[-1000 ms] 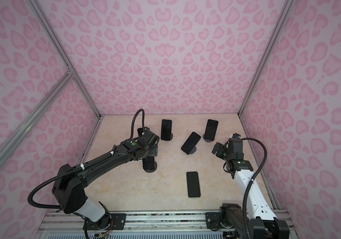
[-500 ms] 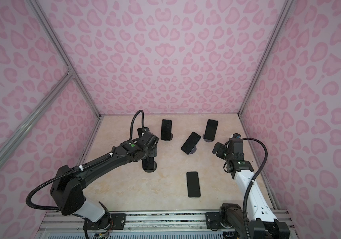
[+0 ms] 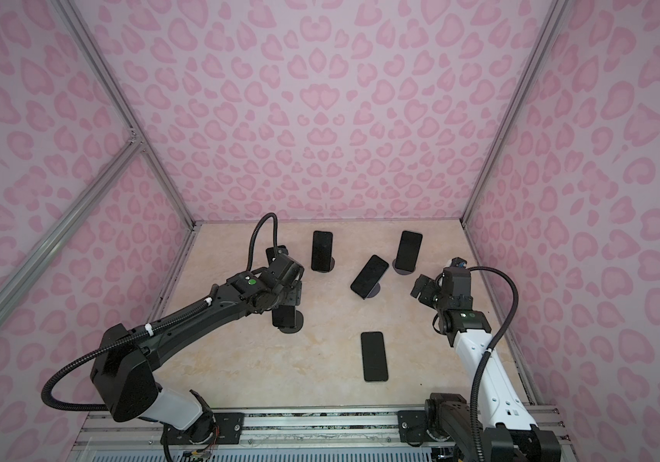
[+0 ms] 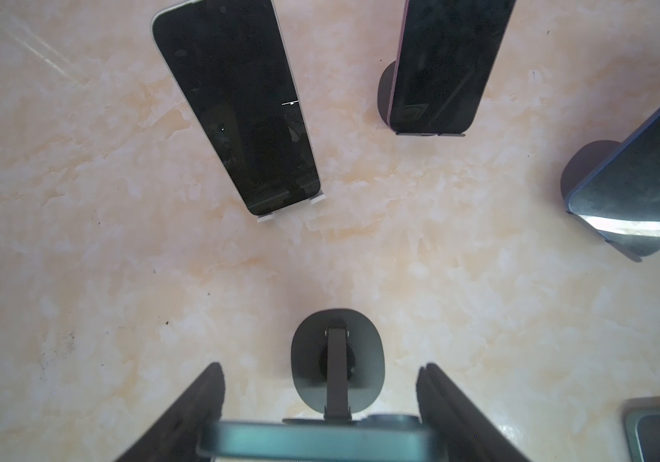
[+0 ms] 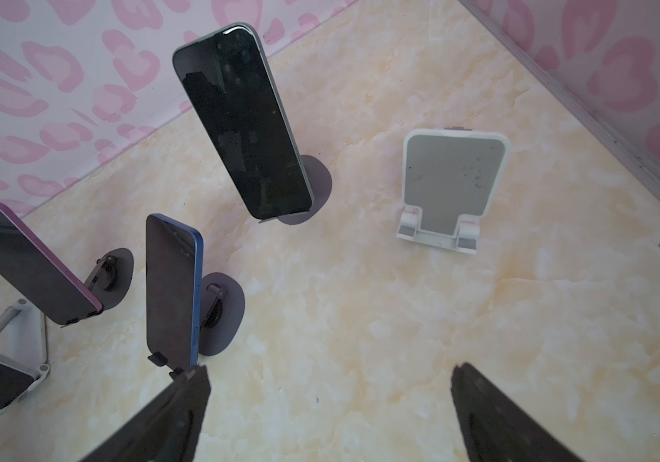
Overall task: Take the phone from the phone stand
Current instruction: 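Lower the left gripper over the phone and close on its top edge, then lift the phone off the black stand with the left gripper toward the robot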
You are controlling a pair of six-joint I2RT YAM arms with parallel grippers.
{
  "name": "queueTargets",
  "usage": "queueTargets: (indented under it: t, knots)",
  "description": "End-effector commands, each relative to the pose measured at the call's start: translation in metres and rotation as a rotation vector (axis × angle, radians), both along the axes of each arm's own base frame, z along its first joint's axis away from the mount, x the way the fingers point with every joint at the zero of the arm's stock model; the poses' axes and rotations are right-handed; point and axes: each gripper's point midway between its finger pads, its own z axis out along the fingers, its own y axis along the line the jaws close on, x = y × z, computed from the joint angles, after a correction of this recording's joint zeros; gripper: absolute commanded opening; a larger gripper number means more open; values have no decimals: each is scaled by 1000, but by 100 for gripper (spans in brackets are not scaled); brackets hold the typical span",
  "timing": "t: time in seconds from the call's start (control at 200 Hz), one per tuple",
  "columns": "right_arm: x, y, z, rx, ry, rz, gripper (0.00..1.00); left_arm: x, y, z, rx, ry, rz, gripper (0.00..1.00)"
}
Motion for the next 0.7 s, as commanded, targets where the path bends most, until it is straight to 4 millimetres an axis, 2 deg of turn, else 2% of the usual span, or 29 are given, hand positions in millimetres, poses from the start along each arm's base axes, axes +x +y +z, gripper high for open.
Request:
queueTargets:
  t: [0.0, 0.505, 0.695]
  knots:
    - [0, -2, -1, -8, 1, -7, 96, -1, 0, 14, -7, -23, -13, 65]
    - [0, -1, 0, -3, -3, -5, 96, -12, -11, 53, -52, -62, -44, 62]
    - [-1, 0, 0, 2, -6, 0, 96, -25, -21, 51, -59, -43, -66, 61]
